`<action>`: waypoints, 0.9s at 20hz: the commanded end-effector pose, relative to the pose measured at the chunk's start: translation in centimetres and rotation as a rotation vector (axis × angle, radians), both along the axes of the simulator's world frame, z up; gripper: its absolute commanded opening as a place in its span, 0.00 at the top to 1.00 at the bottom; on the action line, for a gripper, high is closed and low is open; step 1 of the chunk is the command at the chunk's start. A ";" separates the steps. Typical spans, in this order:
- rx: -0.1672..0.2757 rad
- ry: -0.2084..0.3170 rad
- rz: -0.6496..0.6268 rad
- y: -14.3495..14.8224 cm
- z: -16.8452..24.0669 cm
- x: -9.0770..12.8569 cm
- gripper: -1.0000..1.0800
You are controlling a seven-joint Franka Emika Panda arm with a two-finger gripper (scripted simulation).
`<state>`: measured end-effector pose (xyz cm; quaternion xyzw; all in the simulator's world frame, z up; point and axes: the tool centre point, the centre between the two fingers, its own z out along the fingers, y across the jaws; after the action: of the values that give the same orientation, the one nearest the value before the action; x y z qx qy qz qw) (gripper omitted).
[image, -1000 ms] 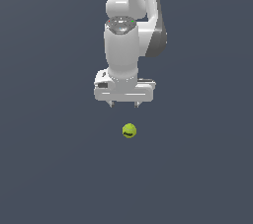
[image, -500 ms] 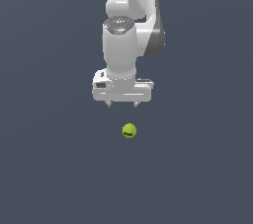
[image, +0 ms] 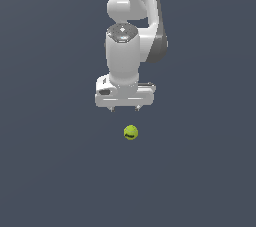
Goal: Pick up the object and move it to a goal position.
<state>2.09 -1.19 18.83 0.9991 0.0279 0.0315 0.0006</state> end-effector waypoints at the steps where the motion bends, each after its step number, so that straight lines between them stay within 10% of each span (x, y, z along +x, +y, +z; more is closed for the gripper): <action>1: -0.005 0.005 0.045 0.2 -0.6 0.2 0.04; 18: -0.025 0.050 0.513 1.9 -7.4 2.2 0.04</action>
<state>4.14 0.56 11.98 0.9650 0.2621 0.0070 0.0050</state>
